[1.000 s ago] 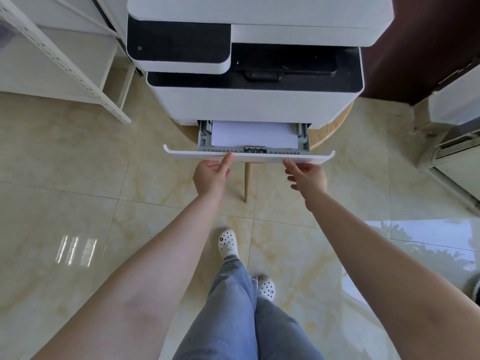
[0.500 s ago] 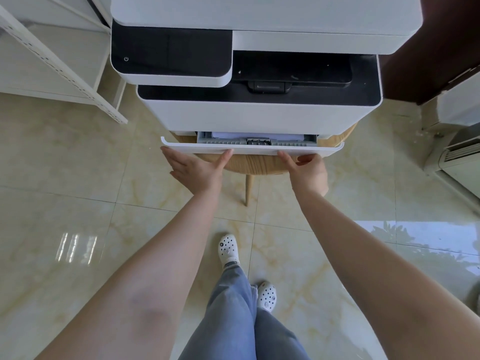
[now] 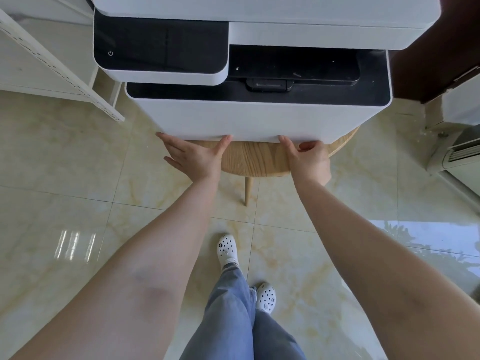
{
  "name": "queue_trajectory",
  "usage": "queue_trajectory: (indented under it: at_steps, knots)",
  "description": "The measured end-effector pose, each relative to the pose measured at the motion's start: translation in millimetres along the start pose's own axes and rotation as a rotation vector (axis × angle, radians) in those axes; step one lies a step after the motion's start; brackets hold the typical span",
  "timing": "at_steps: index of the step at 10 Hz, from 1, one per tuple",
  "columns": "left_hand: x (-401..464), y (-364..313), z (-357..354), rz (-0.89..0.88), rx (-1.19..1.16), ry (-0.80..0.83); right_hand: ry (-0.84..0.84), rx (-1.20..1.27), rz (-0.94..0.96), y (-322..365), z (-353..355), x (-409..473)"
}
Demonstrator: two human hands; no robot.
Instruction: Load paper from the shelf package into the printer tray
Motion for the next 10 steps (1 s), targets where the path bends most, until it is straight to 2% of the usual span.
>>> queue_trajectory:
  at_steps: [6, 8, 9, 10]
  knots:
    - [0, 0, 1, -0.004, 0.057, 0.009, -0.029, -0.026, 0.0, -3, -2, 1]
    - [-7, -6, 9, 0.034, 0.04, 0.05, 0.019, -0.031, 0.001, -4, 2, -6]
    - [-22, -3, 5, 0.177, 0.011, 0.168, 0.085, 0.01, -0.008, -8, 7, -10]
    - [-53, -1, 14, 0.422, -0.108, 0.223, 0.17, 0.102, -0.026, -16, 24, -21]
Point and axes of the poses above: each hand's wrist, its own x-axis towards the middle knuckle, its own z-axis out of the back of the hand, y = z × x, the point moved 5 cm from there along x, towards the middle knuckle, and after that the axes turned 14 degrees about -z, right-handed, at the moved point
